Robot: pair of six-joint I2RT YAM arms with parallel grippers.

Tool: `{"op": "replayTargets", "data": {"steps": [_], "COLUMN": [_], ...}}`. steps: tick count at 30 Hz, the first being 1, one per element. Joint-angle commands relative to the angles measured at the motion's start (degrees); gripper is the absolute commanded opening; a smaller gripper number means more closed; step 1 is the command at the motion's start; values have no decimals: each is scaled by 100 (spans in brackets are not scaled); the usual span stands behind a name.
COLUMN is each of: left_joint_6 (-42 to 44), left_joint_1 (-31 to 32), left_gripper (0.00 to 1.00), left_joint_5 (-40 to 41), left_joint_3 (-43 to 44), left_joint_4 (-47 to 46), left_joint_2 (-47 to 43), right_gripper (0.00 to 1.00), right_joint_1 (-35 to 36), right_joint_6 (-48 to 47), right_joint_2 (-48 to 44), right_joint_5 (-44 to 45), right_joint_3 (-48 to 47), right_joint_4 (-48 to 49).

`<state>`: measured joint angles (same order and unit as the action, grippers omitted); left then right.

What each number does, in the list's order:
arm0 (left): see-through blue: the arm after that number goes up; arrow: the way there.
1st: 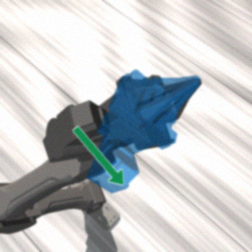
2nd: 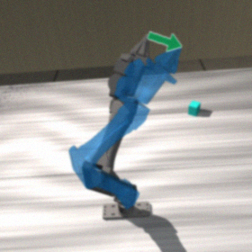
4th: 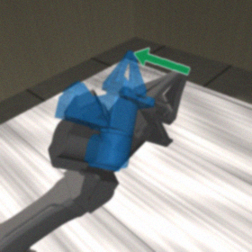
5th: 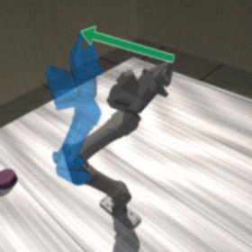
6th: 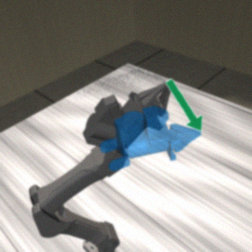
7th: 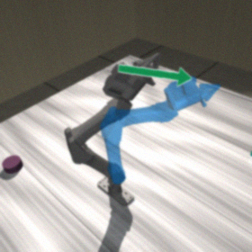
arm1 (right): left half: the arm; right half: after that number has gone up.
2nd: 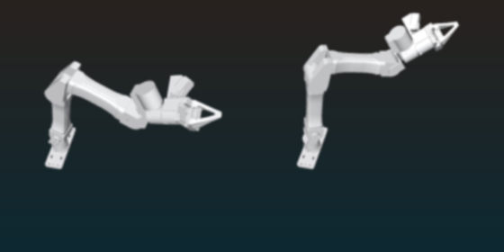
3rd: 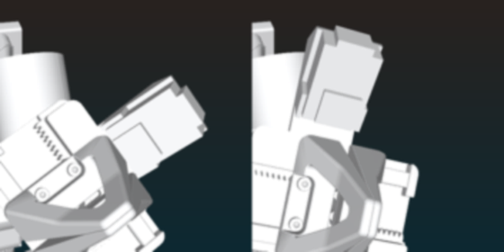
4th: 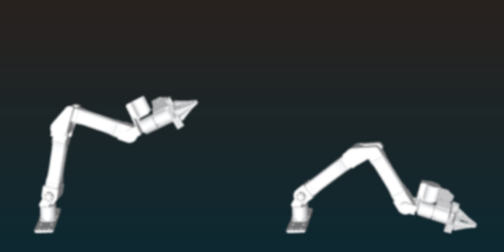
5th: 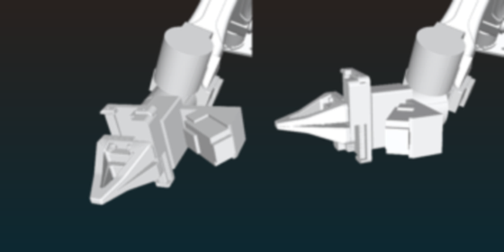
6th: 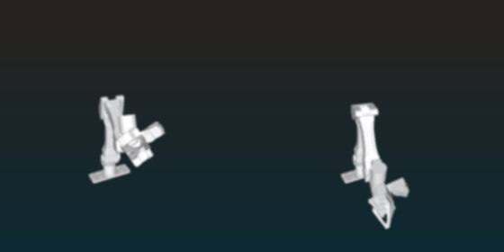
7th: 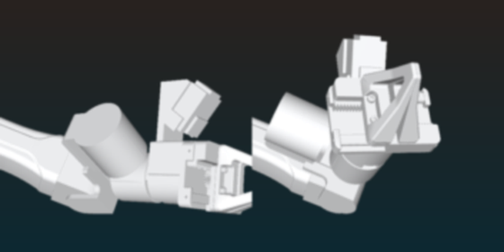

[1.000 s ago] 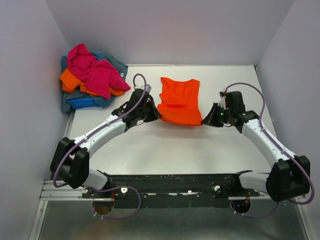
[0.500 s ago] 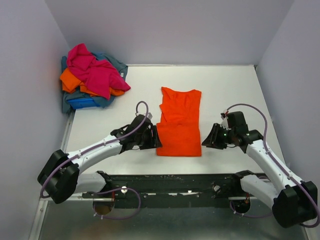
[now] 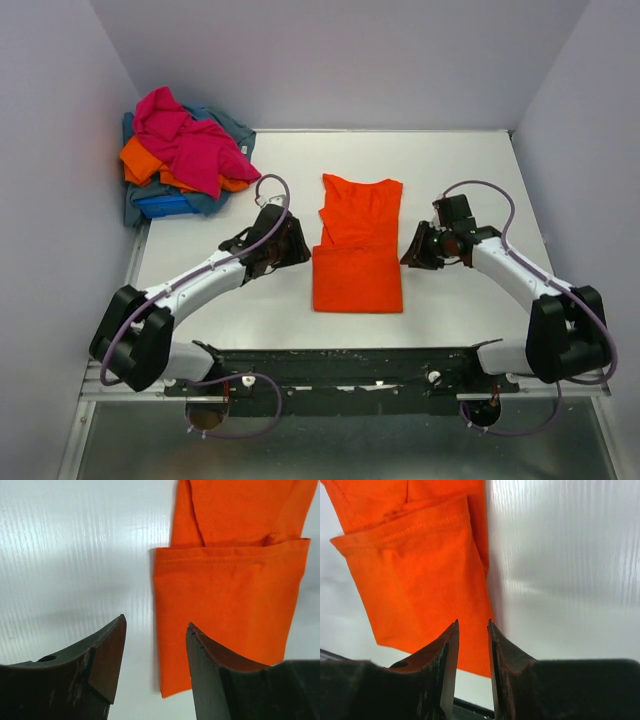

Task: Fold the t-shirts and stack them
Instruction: Fold the folded rectangular tshirt in 1/3 of the way

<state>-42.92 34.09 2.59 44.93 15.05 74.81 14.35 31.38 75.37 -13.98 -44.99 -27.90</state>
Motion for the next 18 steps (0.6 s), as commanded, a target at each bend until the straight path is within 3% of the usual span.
{"op": "replayTargets", "data": {"steps": [1,7,18], "left_joint_6": [143,82,3], "left_joint_1": [-130,-200,-209], "left_gripper": [61,61,57], "left_joint_5": [58,-206,-250], "left_joint_3": [104,297,658], "left_joint_4": [-879,-1460,-1663], "left_joint_2": [639,1360,2152], "right_gripper": [38,37,34], "right_joint_1": [6,6,6], "right_joint_6": [-149,-184,-211], "right_joint_2": [617,1347,2183], "right_joint_5": [150,150,212], "right_joint_3": [-474,-897,-1292], "right_joint_4": [566,689,795]}}
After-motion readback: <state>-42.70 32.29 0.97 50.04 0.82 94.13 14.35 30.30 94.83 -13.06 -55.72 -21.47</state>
